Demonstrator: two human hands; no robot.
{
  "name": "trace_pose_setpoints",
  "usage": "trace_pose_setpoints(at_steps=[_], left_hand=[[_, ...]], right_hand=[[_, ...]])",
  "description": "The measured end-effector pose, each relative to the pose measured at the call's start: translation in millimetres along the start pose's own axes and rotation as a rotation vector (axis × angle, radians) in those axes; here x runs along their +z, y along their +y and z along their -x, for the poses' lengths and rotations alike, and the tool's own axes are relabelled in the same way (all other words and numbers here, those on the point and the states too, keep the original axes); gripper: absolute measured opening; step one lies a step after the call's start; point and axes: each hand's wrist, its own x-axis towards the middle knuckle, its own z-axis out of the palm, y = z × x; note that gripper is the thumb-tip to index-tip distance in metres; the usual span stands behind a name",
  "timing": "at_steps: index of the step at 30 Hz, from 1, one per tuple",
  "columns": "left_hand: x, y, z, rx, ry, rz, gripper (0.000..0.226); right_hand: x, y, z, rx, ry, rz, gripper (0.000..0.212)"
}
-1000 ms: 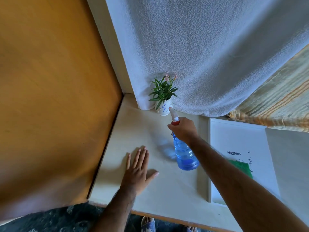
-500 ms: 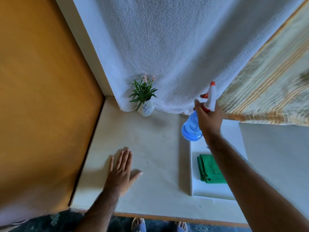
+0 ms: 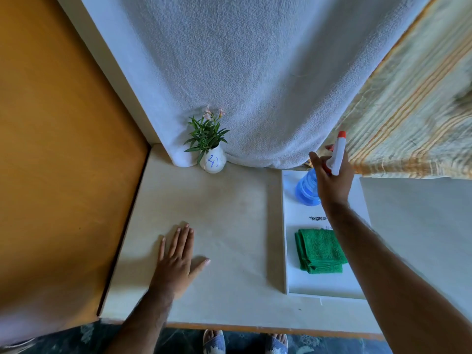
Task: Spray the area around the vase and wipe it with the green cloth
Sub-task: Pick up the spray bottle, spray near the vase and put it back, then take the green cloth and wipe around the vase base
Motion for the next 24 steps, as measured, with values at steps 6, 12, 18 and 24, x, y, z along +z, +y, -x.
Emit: trace_pose_setpoints(at_steps=[6,12,18,24], left_hand=[[4,0,1,-0.006,-0.009,-0.003,0.098],[5,-1,1,-0.014,-0.028,0.012,0.099],[5,-2,0,-0.028,-0.042,0.03,0.101],[2,3,2,-0.054,-0.036,0.04,0.099]], right_hand=[[2,11,-3,0.014,-0.004,0.023,0.04],[-2,8,-4,-0.005,-0.052,0.096,0.04],[-38,17,30,0.046,-0.24,0.201,0.078],[-108,52,123,-0.291,-0.542,0.58,0.104]])
